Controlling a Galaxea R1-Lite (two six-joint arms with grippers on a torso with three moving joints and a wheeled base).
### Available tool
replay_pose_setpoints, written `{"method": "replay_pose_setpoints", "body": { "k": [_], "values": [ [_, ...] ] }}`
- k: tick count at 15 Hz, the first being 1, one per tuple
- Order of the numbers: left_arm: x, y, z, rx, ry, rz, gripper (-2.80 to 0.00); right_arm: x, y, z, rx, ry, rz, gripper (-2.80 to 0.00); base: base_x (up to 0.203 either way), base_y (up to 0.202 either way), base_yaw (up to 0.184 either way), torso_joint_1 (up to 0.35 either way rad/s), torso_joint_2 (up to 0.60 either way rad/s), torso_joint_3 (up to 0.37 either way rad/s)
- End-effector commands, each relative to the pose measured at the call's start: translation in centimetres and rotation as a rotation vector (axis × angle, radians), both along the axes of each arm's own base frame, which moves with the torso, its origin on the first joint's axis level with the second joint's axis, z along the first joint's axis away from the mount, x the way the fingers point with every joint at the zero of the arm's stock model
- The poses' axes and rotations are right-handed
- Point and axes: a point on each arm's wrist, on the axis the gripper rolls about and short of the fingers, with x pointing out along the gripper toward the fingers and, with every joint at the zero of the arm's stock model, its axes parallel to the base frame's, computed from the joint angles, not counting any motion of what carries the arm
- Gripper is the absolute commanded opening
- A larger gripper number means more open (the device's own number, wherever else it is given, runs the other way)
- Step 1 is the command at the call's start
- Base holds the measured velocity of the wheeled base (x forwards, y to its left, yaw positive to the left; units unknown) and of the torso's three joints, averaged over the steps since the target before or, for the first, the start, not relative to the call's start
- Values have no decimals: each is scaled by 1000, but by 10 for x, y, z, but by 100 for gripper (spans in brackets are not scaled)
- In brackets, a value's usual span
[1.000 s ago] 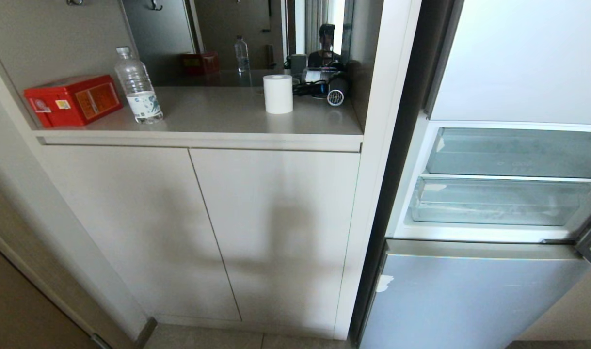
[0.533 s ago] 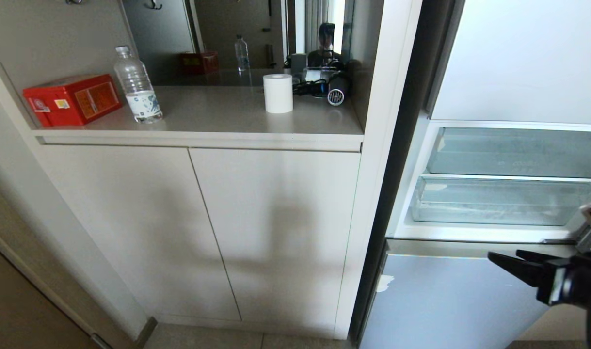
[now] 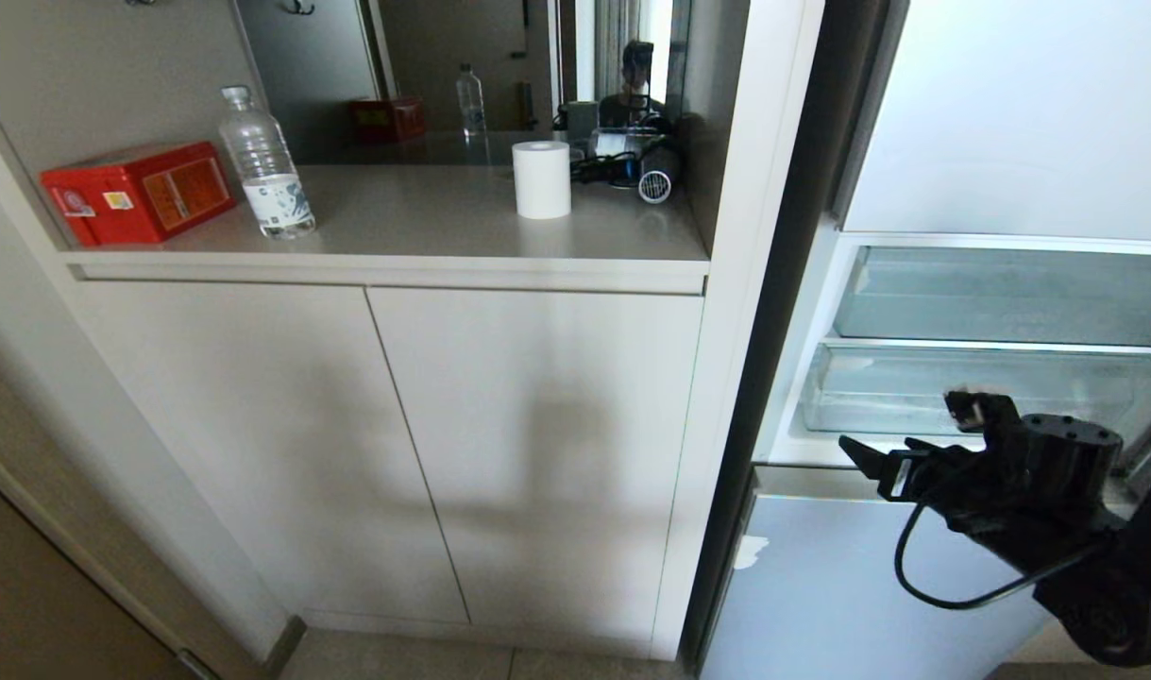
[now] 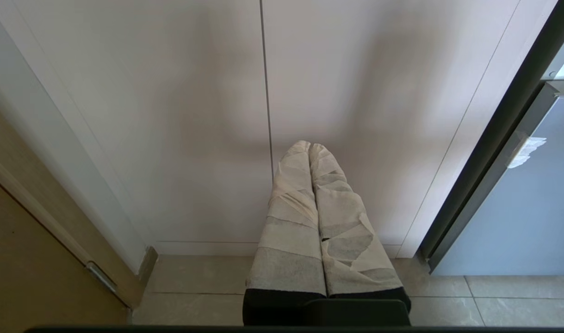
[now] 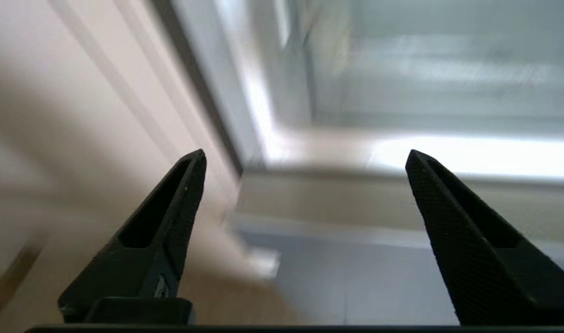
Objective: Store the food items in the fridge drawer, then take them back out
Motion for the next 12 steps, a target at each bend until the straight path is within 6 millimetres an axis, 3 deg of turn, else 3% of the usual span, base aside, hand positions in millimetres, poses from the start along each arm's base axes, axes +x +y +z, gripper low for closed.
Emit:
{"method": "replay_pose_setpoints", "body": {
  "k": [1,6,12],
  "values": [
    [0,0,0,1,2,0,-280,22,0,-21,-16,-27,-11,0,0,0,0,0,0,0],
    [0,0,0,1,1,0,-280,45,0,-9,-66,-126,-15,0,0,0,0,0,0,0],
    [0,0,0,0,2,0,-280,49,0,-7,-86,-143,-37,0,0,0,0,0,0,0]
  ]
}}
